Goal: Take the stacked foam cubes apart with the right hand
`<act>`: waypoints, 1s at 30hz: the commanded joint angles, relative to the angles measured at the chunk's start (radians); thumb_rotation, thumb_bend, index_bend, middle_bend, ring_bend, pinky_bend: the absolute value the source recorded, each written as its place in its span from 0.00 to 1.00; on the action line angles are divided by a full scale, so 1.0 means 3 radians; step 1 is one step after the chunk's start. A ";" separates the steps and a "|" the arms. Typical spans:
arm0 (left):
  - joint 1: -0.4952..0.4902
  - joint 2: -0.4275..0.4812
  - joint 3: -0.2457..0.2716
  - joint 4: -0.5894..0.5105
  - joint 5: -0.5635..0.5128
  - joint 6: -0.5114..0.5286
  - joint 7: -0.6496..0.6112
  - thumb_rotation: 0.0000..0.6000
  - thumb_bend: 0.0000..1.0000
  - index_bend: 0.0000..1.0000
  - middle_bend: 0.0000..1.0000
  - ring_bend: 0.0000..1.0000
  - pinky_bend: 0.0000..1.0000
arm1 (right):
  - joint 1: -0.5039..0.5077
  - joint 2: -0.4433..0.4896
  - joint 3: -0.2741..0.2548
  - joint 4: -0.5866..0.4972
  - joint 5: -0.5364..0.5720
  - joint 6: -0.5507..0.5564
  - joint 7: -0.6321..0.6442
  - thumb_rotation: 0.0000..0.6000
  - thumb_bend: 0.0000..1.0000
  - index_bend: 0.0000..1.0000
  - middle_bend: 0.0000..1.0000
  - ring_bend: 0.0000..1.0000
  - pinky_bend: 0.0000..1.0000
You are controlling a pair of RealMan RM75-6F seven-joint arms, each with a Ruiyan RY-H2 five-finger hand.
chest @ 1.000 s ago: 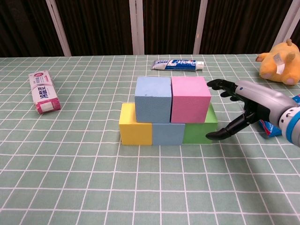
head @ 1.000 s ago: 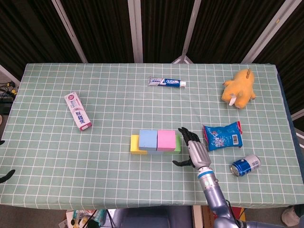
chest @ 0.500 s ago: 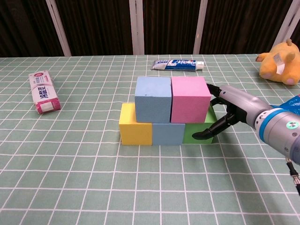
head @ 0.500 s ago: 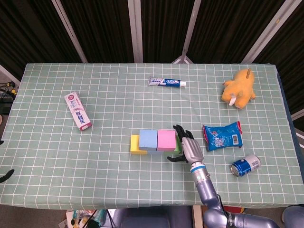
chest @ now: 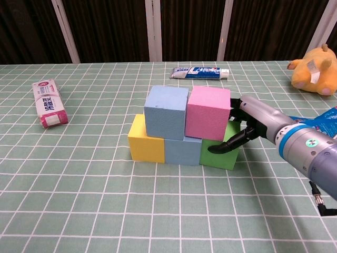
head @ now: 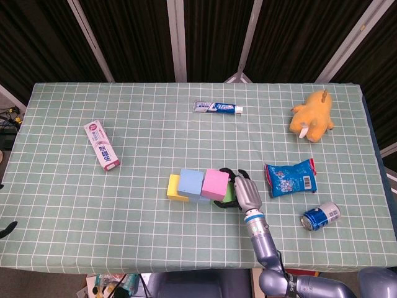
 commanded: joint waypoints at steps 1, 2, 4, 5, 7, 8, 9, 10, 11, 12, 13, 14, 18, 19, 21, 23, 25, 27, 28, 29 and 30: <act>0.0002 -0.0002 -0.0001 0.0003 0.0000 0.0003 -0.0002 1.00 0.13 0.23 0.00 0.00 0.00 | -0.0002 0.0004 -0.0007 0.0044 -0.0034 -0.0008 0.0044 1.00 0.31 0.27 0.48 0.59 0.22; 0.0002 -0.0002 -0.0002 0.0003 -0.0001 0.0003 -0.0001 1.00 0.13 0.24 0.00 0.00 0.00 | -0.0005 0.0004 -0.0013 0.0052 -0.0052 -0.0006 0.0061 1.00 0.32 0.27 0.48 0.60 0.22; 0.0001 -0.0003 -0.0001 0.0004 -0.0002 -0.0001 0.0003 1.00 0.13 0.24 0.00 0.00 0.00 | -0.0011 0.0014 -0.0019 0.0057 -0.0089 0.0010 0.0082 1.00 0.32 0.27 0.48 0.60 0.22; 0.0001 -0.0003 0.0000 0.0004 0.0000 -0.0001 0.0004 1.00 0.13 0.24 0.00 0.00 0.00 | -0.0012 0.0021 -0.0018 0.0051 -0.0103 0.0020 0.0080 1.00 0.32 0.28 0.48 0.60 0.22; 0.0001 -0.0007 0.0002 0.0004 0.0005 0.0000 0.0014 1.00 0.13 0.24 0.00 0.00 0.00 | -0.0012 0.0040 0.0000 -0.0005 -0.0138 0.0057 0.0077 1.00 0.32 0.28 0.48 0.60 0.22; 0.0001 -0.0009 0.0003 0.0003 0.0005 -0.0002 0.0019 1.00 0.13 0.24 0.00 0.00 0.00 | -0.0005 0.0047 0.0014 -0.0042 -0.0152 0.0076 0.0062 1.00 0.32 0.28 0.48 0.60 0.22; 0.0000 -0.0011 0.0004 0.0002 0.0004 -0.0006 0.0025 1.00 0.13 0.24 0.00 0.00 0.00 | 0.0021 0.0053 0.0036 -0.0087 -0.0172 0.0092 0.0015 1.00 0.32 0.28 0.48 0.60 0.22; -0.0001 -0.0011 0.0006 0.0000 0.0003 -0.0010 0.0030 1.00 0.13 0.24 0.00 0.00 0.00 | 0.0053 0.0056 0.0061 -0.0128 -0.0179 0.0101 -0.0046 1.00 0.32 0.28 0.48 0.60 0.22; 0.0000 -0.0011 0.0009 -0.0003 0.0004 -0.0012 0.0032 1.00 0.13 0.24 0.00 0.00 0.00 | 0.0092 0.0053 0.0091 -0.0155 -0.0195 0.0111 -0.0109 1.00 0.32 0.28 0.48 0.60 0.22; 0.0010 -0.0002 0.0015 -0.0015 0.0017 0.0002 0.0017 1.00 0.13 0.24 0.00 0.00 0.00 | 0.0237 0.0042 0.0203 -0.0186 -0.0244 0.0122 -0.0317 1.00 0.32 0.28 0.48 0.60 0.22; 0.0029 0.0017 0.0016 -0.0022 0.0038 0.0040 -0.0021 1.00 0.13 0.24 0.00 0.00 0.00 | 0.0360 0.0014 0.0342 -0.0185 -0.0130 0.0095 -0.0493 1.00 0.32 0.28 0.48 0.60 0.22; 0.0040 0.0028 0.0016 -0.0019 0.0048 0.0061 -0.0052 1.00 0.13 0.24 0.00 0.00 0.00 | 0.0424 0.0001 0.0422 -0.0188 0.0006 0.0082 -0.0614 1.00 0.32 0.28 0.48 0.60 0.22; 0.0054 0.0054 0.0004 0.0008 0.0038 0.0076 -0.0141 1.00 0.13 0.24 0.00 0.00 0.00 | 0.0529 0.0023 0.0564 -0.0190 0.0319 0.0082 -0.0826 1.00 0.32 0.28 0.48 0.60 0.22; 0.0054 0.0061 0.0001 0.0014 0.0029 0.0070 -0.0161 1.00 0.13 0.24 0.00 0.00 0.00 | 0.0539 0.0041 0.0587 -0.0184 0.0366 0.0081 -0.0834 1.00 0.32 0.28 0.48 0.60 0.22; 0.0051 0.0068 -0.0004 0.0021 0.0018 0.0060 -0.0180 1.00 0.13 0.25 0.00 0.00 0.00 | 0.0542 0.0073 0.0611 -0.0165 0.0411 0.0093 -0.0825 1.00 0.32 0.28 0.48 0.60 0.22; 0.0048 0.0070 -0.0005 0.0023 0.0016 0.0051 -0.0184 1.00 0.13 0.25 0.00 0.00 0.00 | 0.0537 0.0117 0.0618 -0.0126 0.0428 0.0114 -0.0813 1.00 0.32 0.28 0.48 0.60 0.22; 0.0044 0.0067 0.0002 0.0019 0.0030 0.0043 -0.0174 1.00 0.13 0.25 0.00 0.00 0.00 | 0.0544 0.0148 0.0599 -0.0019 0.0359 0.0189 -0.0844 1.00 0.32 0.28 0.48 0.60 0.22; 0.0042 0.0061 0.0008 0.0017 0.0048 0.0044 -0.0157 1.00 0.13 0.25 0.00 0.00 0.00 | 0.0561 0.0161 0.0539 0.0135 0.0222 0.0302 -0.0939 1.00 0.32 0.28 0.48 0.60 0.22; 0.0040 0.0055 0.0012 0.0015 0.0059 0.0045 -0.0144 1.00 0.13 0.25 0.00 0.00 0.00 | 0.0571 0.0160 0.0504 0.0239 0.0130 0.0378 -0.0988 1.00 0.32 0.28 0.48 0.60 0.22; 0.0040 0.0050 0.0016 0.0013 0.0069 0.0047 -0.0129 1.00 0.13 0.25 0.00 0.00 0.00 | 0.0578 0.0156 0.0476 0.0334 0.0047 0.0446 -0.1017 1.00 0.32 0.28 0.48 0.60 0.22; 0.0039 0.0042 0.0019 0.0011 0.0079 0.0049 -0.0111 1.00 0.13 0.25 0.00 0.00 0.00 | 0.0579 0.0156 0.0452 0.0416 -0.0022 0.0495 -0.1026 1.00 0.32 0.28 0.48 0.60 0.22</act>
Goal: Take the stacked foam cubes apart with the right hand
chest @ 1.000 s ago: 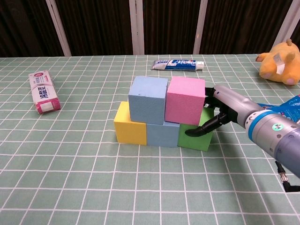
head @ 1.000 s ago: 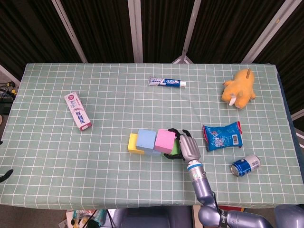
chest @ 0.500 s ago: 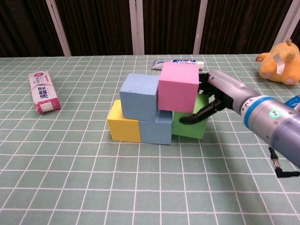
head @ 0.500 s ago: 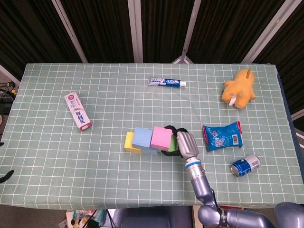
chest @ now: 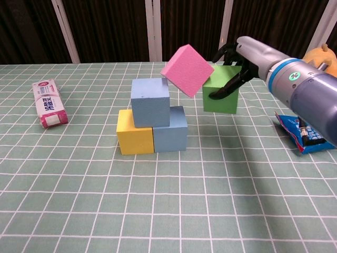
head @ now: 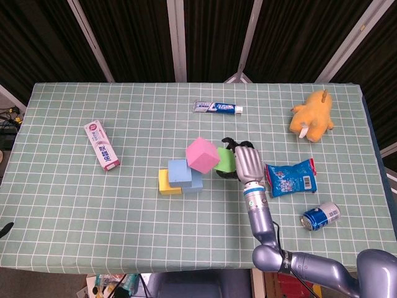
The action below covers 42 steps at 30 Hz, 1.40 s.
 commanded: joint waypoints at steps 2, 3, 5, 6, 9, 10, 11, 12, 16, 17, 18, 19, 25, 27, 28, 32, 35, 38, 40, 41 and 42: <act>-0.0004 -0.0024 0.0010 -0.0007 0.0020 0.0001 0.0054 1.00 0.13 0.25 0.00 0.00 0.00 | 0.0017 0.0024 -0.0116 0.0396 -0.0336 0.0284 -0.0103 1.00 0.32 0.28 0.48 0.60 0.22; -0.0006 -0.0029 0.0012 -0.0010 0.0018 -0.0004 0.0068 1.00 0.13 0.25 0.00 0.00 0.00 | 0.0013 0.0034 -0.0121 0.0469 -0.0383 0.0336 -0.0114 1.00 0.32 0.28 0.48 0.60 0.22; -0.0010 -0.0031 0.0017 -0.0019 0.0014 -0.0018 0.0088 1.00 0.13 0.25 0.00 0.00 0.00 | 0.0014 0.0060 -0.0138 0.0611 -0.0460 0.0414 -0.0169 1.00 0.32 0.28 0.48 0.60 0.22; -0.0011 -0.0032 0.0018 -0.0020 0.0017 -0.0019 0.0093 1.00 0.13 0.25 0.00 0.00 0.00 | 0.0014 0.0065 -0.0138 0.0644 -0.0473 0.0428 -0.0174 1.00 0.32 0.28 0.48 0.60 0.22; -0.0010 -0.0038 0.0021 -0.0018 0.0031 -0.0012 0.0105 1.00 0.13 0.25 0.00 0.00 0.00 | 0.0002 0.0100 -0.0105 0.0696 -0.0466 0.0439 -0.0139 1.00 0.32 0.28 0.48 0.60 0.22; -0.0010 -0.0040 0.0022 -0.0020 0.0037 -0.0009 0.0108 1.00 0.13 0.25 0.00 0.00 0.00 | -0.0005 0.0114 -0.0082 0.0682 -0.0443 0.0429 -0.0105 1.00 0.32 0.28 0.48 0.60 0.22; -0.0009 -0.0042 0.0025 -0.0020 0.0039 -0.0010 0.0110 1.00 0.13 0.25 0.00 0.00 0.00 | -0.0010 0.0124 -0.0064 0.0663 -0.0425 0.0417 -0.0072 1.00 0.32 0.28 0.48 0.60 0.22; -0.0010 -0.0042 0.0026 -0.0021 0.0042 -0.0011 0.0109 1.00 0.13 0.25 0.00 0.00 0.00 | -0.0022 0.0128 -0.0029 0.0614 -0.0381 0.0389 0.0004 1.00 0.32 0.28 0.48 0.60 0.22; -0.0006 -0.0038 0.0032 -0.0024 0.0051 -0.0009 0.0107 1.00 0.13 0.25 0.00 0.00 0.00 | -0.0058 0.0134 0.0140 0.0435 -0.0150 0.0226 0.0348 1.00 0.32 0.28 0.48 0.60 0.22; -0.0003 -0.0036 0.0033 -0.0024 0.0054 -0.0005 0.0102 1.00 0.13 0.25 0.00 0.00 0.00 | -0.0055 0.0134 0.0172 0.0431 -0.0104 0.0184 0.0409 1.00 0.32 0.28 0.48 0.60 0.22; 0.0001 -0.0032 0.0035 -0.0026 0.0055 -0.0001 0.0094 1.00 0.13 0.25 0.00 0.00 0.00 | -0.0046 0.0137 0.0183 0.0456 -0.0088 0.0143 0.0451 1.00 0.32 0.28 0.48 0.60 0.22; 0.0004 -0.0027 0.0035 -0.0026 0.0056 0.0004 0.0085 1.00 0.13 0.25 0.00 0.00 0.00 | -0.0034 0.0139 0.0178 0.0503 -0.0099 0.0119 0.0474 1.00 0.32 0.28 0.48 0.60 0.22; 0.0007 -0.0011 0.0018 -0.0013 0.0023 0.0002 0.0036 1.00 0.13 0.25 0.00 0.00 0.00 | -0.0019 0.0126 0.0179 0.0697 -0.0059 -0.0121 0.0800 1.00 0.32 0.22 0.17 0.29 0.07; 0.0005 -0.0011 0.0019 -0.0011 0.0028 -0.0002 0.0036 1.00 0.13 0.25 0.00 0.00 0.00 | -0.0012 0.0172 0.0169 0.0741 0.0007 -0.0269 0.0836 1.00 0.31 0.12 0.04 0.14 0.01; 0.0004 -0.0011 0.0019 -0.0011 0.0030 -0.0002 0.0038 1.00 0.13 0.25 0.00 0.00 0.00 | -0.0005 0.0182 0.0158 0.0769 0.0014 -0.0297 0.0827 1.00 0.30 0.08 0.02 0.11 0.00; 0.0009 -0.0011 0.0014 -0.0013 0.0021 0.0007 0.0040 1.00 0.13 0.25 0.00 0.00 0.00 | 0.0014 0.0212 0.0066 0.0915 0.0023 -0.0347 0.0707 1.00 0.18 0.00 0.00 0.02 0.00; 0.0009 -0.0011 0.0008 -0.0013 0.0003 0.0000 0.0042 1.00 0.13 0.25 0.00 0.00 0.00 | -0.0025 0.0329 0.0014 0.0804 0.0061 -0.0416 0.0657 1.00 0.13 0.00 0.00 0.00 0.00; 0.0002 -0.0013 0.0009 -0.0015 -0.0009 -0.0019 0.0058 1.00 0.13 0.25 0.00 0.00 0.00 | -0.0105 0.0488 -0.0031 0.0546 0.0075 -0.0468 0.0683 1.00 0.12 0.00 0.00 0.00 0.00; -0.0002 -0.0017 0.0011 -0.0020 -0.0009 -0.0027 0.0073 1.00 0.13 0.25 0.00 0.00 0.00 | -0.0200 0.0644 -0.0085 0.0248 0.0097 -0.0511 0.0724 1.00 0.12 0.00 0.00 0.00 0.00; -0.0002 -0.0018 0.0011 -0.0021 -0.0008 -0.0028 0.0077 1.00 0.13 0.25 0.00 0.00 0.00 | -0.0239 0.0706 -0.0110 0.0125 0.0106 -0.0538 0.0749 1.00 0.12 0.00 0.00 0.01 0.00; -0.0003 -0.0020 0.0013 -0.0022 -0.0008 -0.0030 0.0085 1.00 0.13 0.25 0.00 0.00 0.00 | -0.0292 0.0796 -0.0145 -0.0035 0.0113 -0.0574 0.0786 1.00 0.12 0.00 0.00 0.01 0.00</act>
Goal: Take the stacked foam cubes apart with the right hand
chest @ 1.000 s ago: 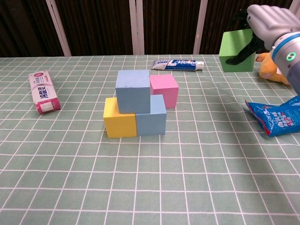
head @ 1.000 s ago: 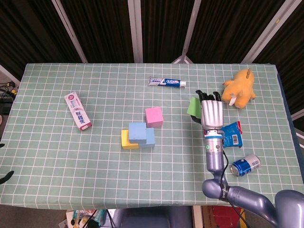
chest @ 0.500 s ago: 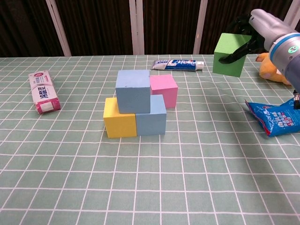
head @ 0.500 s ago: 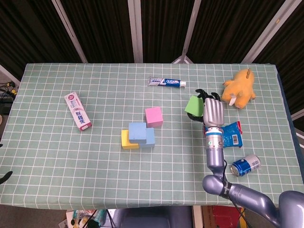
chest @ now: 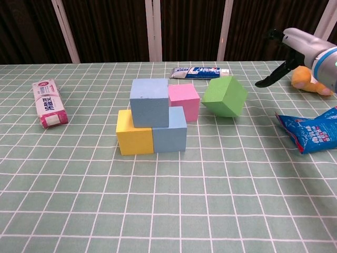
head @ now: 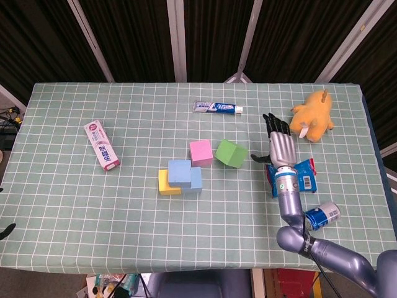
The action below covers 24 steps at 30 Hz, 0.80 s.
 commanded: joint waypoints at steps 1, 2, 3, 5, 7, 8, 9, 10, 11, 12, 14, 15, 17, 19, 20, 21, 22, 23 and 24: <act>-0.0002 -0.0005 0.0003 -0.0004 0.0001 -0.0004 0.0016 1.00 0.13 0.25 0.00 0.00 0.00 | -0.0244 0.0386 -0.0159 -0.0680 0.0036 -0.0146 0.0152 1.00 0.12 0.00 0.00 0.02 0.00; -0.0002 -0.0007 0.0004 -0.0006 0.0002 -0.0003 0.0024 1.00 0.13 0.25 0.00 0.00 0.00 | -0.0304 0.0461 -0.0210 -0.0829 0.0005 -0.0174 0.0216 1.00 0.12 0.00 0.00 0.02 0.00; -0.0001 -0.0008 0.0008 -0.0009 0.0005 -0.0004 0.0030 1.00 0.13 0.25 0.00 0.00 0.00 | -0.0357 0.0534 -0.0266 -0.0957 -0.0038 -0.0201 0.0270 1.00 0.12 0.00 0.00 0.03 0.00; 0.0001 -0.0008 0.0013 -0.0014 0.0014 -0.0002 0.0036 1.00 0.13 0.25 0.00 0.00 0.00 | -0.0420 0.0608 -0.0345 -0.1103 -0.0107 -0.0240 0.0351 1.00 0.12 0.00 0.00 0.05 0.00; 0.0005 -0.0009 0.0020 -0.0018 0.0030 0.0008 0.0045 1.00 0.13 0.25 0.00 0.00 0.00 | -0.0488 0.0672 -0.0466 -0.1247 -0.0238 -0.0291 0.0445 1.00 0.12 0.00 0.00 0.06 0.00; 0.0008 -0.0010 0.0022 -0.0020 0.0036 0.0013 0.0047 1.00 0.13 0.25 0.00 0.00 0.00 | -0.0519 0.0695 -0.0526 -0.1307 -0.0318 -0.0315 0.0504 1.00 0.12 0.00 0.00 0.07 0.00; 0.0010 -0.0010 0.0023 -0.0022 0.0038 0.0016 0.0048 1.00 0.13 0.25 0.00 0.00 0.00 | -0.0544 0.0704 -0.0573 -0.1342 -0.0399 -0.0328 0.0565 1.00 0.12 0.00 0.00 0.08 0.00; 0.0011 -0.0009 0.0024 -0.0022 0.0039 0.0017 0.0047 1.00 0.13 0.25 0.00 0.00 0.00 | -0.0556 0.0705 -0.0599 -0.1353 -0.0448 -0.0334 0.0604 1.00 0.12 0.00 0.00 0.08 0.00; 0.0012 -0.0009 0.0023 -0.0022 0.0037 0.0019 0.0045 1.00 0.13 0.25 0.00 0.00 0.00 | -0.0571 0.0691 -0.0639 -0.1365 -0.0520 -0.0345 0.0663 1.00 0.12 0.00 0.00 0.09 0.00; 0.0013 -0.0007 0.0023 -0.0022 0.0036 0.0019 0.0041 1.00 0.13 0.25 0.00 0.00 0.00 | -0.0584 0.0670 -0.0674 -0.1367 -0.0590 -0.0347 0.0716 1.00 0.12 0.00 0.00 0.10 0.00; 0.0014 -0.0002 0.0022 -0.0020 0.0039 0.0022 0.0027 1.00 0.13 0.25 0.00 0.00 0.00 | -0.0605 0.0620 -0.0735 -0.1359 -0.0717 -0.0332 0.0803 1.00 0.12 0.00 0.00 0.11 0.00; 0.0015 0.0000 0.0020 -0.0019 0.0039 0.0025 0.0021 1.00 0.13 0.25 0.00 0.00 0.00 | -0.0611 0.0605 -0.0753 -0.1357 -0.0754 -0.0325 0.0826 1.00 0.12 0.00 0.00 0.12 0.00; 0.0016 0.0003 0.0016 -0.0013 0.0034 0.0027 0.0007 1.00 0.13 0.25 0.00 0.00 0.00 | -0.0623 0.0565 -0.0818 -0.1367 -0.0863 -0.0320 0.0878 1.00 0.12 0.00 0.00 0.15 0.00; 0.0016 0.0006 0.0013 -0.0009 0.0030 0.0024 -0.0008 1.00 0.13 0.25 0.00 0.00 0.00 | -0.0632 0.0534 -0.0858 -0.1368 -0.0929 -0.0302 0.0902 1.00 0.12 0.00 0.00 0.18 0.00; 0.0017 0.0009 0.0012 -0.0007 0.0029 0.0025 -0.0017 1.00 0.13 0.25 0.00 0.00 0.00 | -0.0635 0.0512 -0.0877 -0.1367 -0.0958 -0.0289 0.0907 1.00 0.12 0.00 0.01 0.20 0.00; 0.0017 0.0012 0.0011 -0.0005 0.0030 0.0026 -0.0025 1.00 0.13 0.25 0.00 0.00 0.00 | -0.0639 0.0491 -0.0893 -0.1367 -0.0978 -0.0274 0.0910 1.00 0.12 0.00 0.02 0.23 0.00; 0.0019 0.0015 0.0011 -0.0003 0.0031 0.0029 -0.0035 1.00 0.13 0.25 0.00 0.00 0.00 | -0.0647 0.0469 -0.0907 -0.1369 -0.0993 -0.0249 0.0907 1.00 0.12 0.00 0.03 0.24 0.00; 0.0020 0.0018 0.0010 -0.0001 0.0033 0.0032 -0.0046 1.00 0.13 0.25 0.00 0.00 0.00 | -0.0654 0.0446 -0.0920 -0.1368 -0.1001 -0.0226 0.0901 1.00 0.12 0.00 0.05 0.27 0.00; 0.0023 0.0021 0.0009 -0.0001 0.0034 0.0035 -0.0054 1.00 0.13 0.25 0.00 0.00 0.00 | -0.0658 0.0431 -0.0928 -0.1365 -0.1002 -0.0213 0.0896 1.00 0.12 0.00 0.06 0.28 0.01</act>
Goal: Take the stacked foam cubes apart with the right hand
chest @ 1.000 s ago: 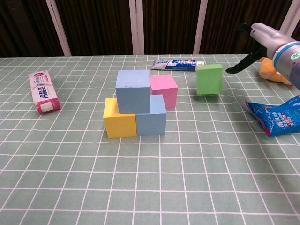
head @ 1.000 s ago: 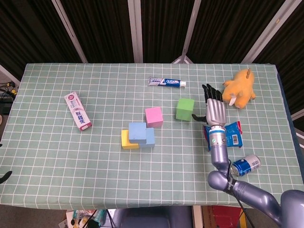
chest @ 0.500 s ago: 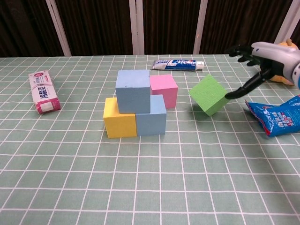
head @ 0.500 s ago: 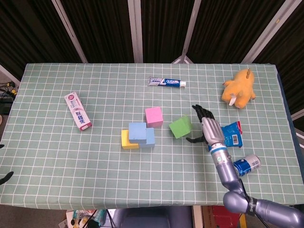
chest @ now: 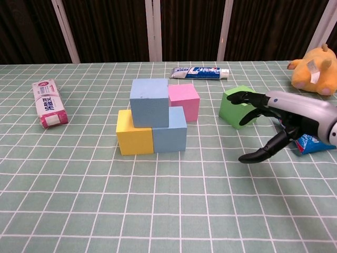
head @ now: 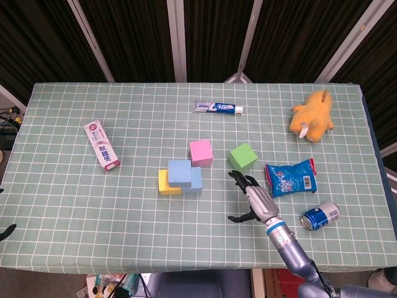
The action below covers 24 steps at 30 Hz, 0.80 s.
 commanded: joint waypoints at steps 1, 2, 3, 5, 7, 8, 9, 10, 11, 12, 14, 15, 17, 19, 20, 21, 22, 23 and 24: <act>0.0006 0.0009 -0.0002 0.0003 0.0001 0.0009 -0.0022 1.00 0.13 0.25 0.00 0.00 0.00 | -0.0019 -0.0063 -0.0038 0.0005 -0.0017 0.0050 -0.0009 1.00 0.12 0.00 0.07 0.28 0.01; 0.0008 0.0011 -0.0004 0.0006 -0.0004 0.0010 -0.0031 1.00 0.13 0.25 0.00 0.00 0.00 | -0.0020 -0.0082 -0.0049 0.0009 -0.0018 0.0055 -0.0010 1.00 0.12 0.00 0.08 0.28 0.01; 0.0008 0.0012 -0.0006 0.0008 -0.0007 0.0011 -0.0037 1.00 0.13 0.25 0.00 0.00 0.00 | -0.0017 -0.0099 -0.0061 0.0015 -0.0015 0.0046 -0.0005 1.00 0.12 0.00 0.09 0.28 0.01; 0.0008 0.0015 -0.0006 0.0008 -0.0009 0.0007 -0.0042 1.00 0.13 0.25 0.00 0.00 0.00 | 0.0002 -0.0140 -0.0068 0.0047 0.0006 0.0015 0.0000 1.00 0.12 0.00 0.09 0.28 0.01; 0.0008 0.0016 -0.0002 0.0008 -0.0001 0.0005 -0.0041 1.00 0.13 0.25 0.00 0.00 0.00 | 0.0034 -0.0185 -0.0057 0.0106 0.0037 -0.0018 -0.0014 1.00 0.12 0.00 0.09 0.28 0.01; 0.0009 0.0016 0.0001 0.0006 0.0006 0.0007 -0.0039 1.00 0.13 0.25 0.00 0.00 0.00 | 0.0054 -0.0221 -0.0039 0.0151 0.0065 -0.0027 -0.0021 1.00 0.12 0.00 0.09 0.28 0.01; 0.0011 0.0016 0.0002 0.0005 0.0011 0.0012 -0.0038 1.00 0.13 0.25 0.00 0.00 0.00 | 0.0074 -0.0269 -0.0014 0.0210 0.0097 -0.0029 -0.0029 1.00 0.12 0.00 0.09 0.28 0.01; 0.0014 0.0015 0.0003 0.0005 0.0013 0.0018 -0.0036 1.00 0.13 0.25 0.00 0.00 0.00 | 0.0095 -0.0318 0.0013 0.0270 0.0132 -0.0031 -0.0036 1.00 0.12 0.00 0.09 0.28 0.01; 0.0016 0.0014 0.0003 0.0005 0.0012 0.0022 -0.0036 1.00 0.13 0.25 0.00 0.00 0.00 | 0.0117 -0.0367 0.0039 0.0333 0.0175 -0.0040 -0.0042 1.00 0.12 0.00 0.09 0.27 0.01; 0.0018 0.0014 0.0001 0.0005 0.0010 0.0025 -0.0036 1.00 0.13 0.25 0.00 0.00 0.00 | 0.0132 -0.0395 0.0055 0.0370 0.0202 -0.0048 -0.0047 1.00 0.12 0.00 0.09 0.26 0.01; 0.0019 0.0015 -0.0004 0.0005 -0.0001 0.0026 -0.0038 1.00 0.13 0.25 0.00 0.00 0.00 | 0.0174 -0.0453 0.0095 0.0456 0.0279 -0.0088 -0.0053 1.00 0.12 0.00 0.09 0.26 0.01; 0.0019 0.0015 -0.0006 0.0006 -0.0008 0.0024 -0.0039 1.00 0.13 0.25 0.00 0.00 0.00 | 0.0192 -0.0473 0.0111 0.0489 0.0318 -0.0113 -0.0053 1.00 0.12 0.00 0.09 0.26 0.01; 0.0016 0.0015 -0.0011 0.0009 -0.0020 0.0016 -0.0040 1.00 0.13 0.25 0.00 0.00 0.00 | 0.0226 -0.0506 0.0143 0.0546 0.0390 -0.0159 -0.0049 1.00 0.12 0.00 0.09 0.26 0.01; 0.0010 0.0014 -0.0013 0.0011 -0.0027 0.0003 -0.0037 1.00 0.13 0.25 0.00 0.00 0.00 | 0.0268 -0.0547 0.0188 0.0609 0.0466 -0.0205 -0.0038 1.00 0.12 0.00 0.09 0.25 0.01; 0.0009 0.0014 -0.0013 0.0012 -0.0027 0.0001 -0.0035 1.00 0.13 0.25 0.00 0.00 0.00 | 0.0289 -0.0564 0.0205 0.0636 0.0491 -0.0221 -0.0041 1.00 0.12 0.00 0.09 0.25 0.01; 0.0008 0.0014 -0.0011 0.0012 -0.0023 -0.0001 -0.0032 1.00 0.13 0.25 0.00 0.00 0.00 | 0.0310 -0.0576 0.0216 0.0660 0.0506 -0.0235 -0.0052 1.00 0.12 0.00 0.09 0.25 0.01; 0.0008 0.0014 -0.0010 0.0011 -0.0022 -0.0002 -0.0031 1.00 0.13 0.25 0.00 0.00 0.00 | 0.0327 -0.0582 0.0222 0.0678 0.0511 -0.0246 -0.0065 1.00 0.12 0.00 0.09 0.24 0.01; 0.0009 0.0015 -0.0009 0.0009 -0.0022 -0.0001 -0.0031 1.00 0.13 0.25 0.00 0.00 0.00 | 0.0352 -0.0589 0.0233 0.0704 0.0523 -0.0263 -0.0084 1.00 0.12 0.00 0.09 0.24 0.01; 0.0011 0.0016 -0.0010 0.0006 -0.0025 0.0000 -0.0031 1.00 0.13 0.25 0.00 0.00 0.00 | 0.0378 -0.0596 0.0249 0.0731 0.0539 -0.0277 -0.0103 1.00 0.12 0.00 0.09 0.24 0.01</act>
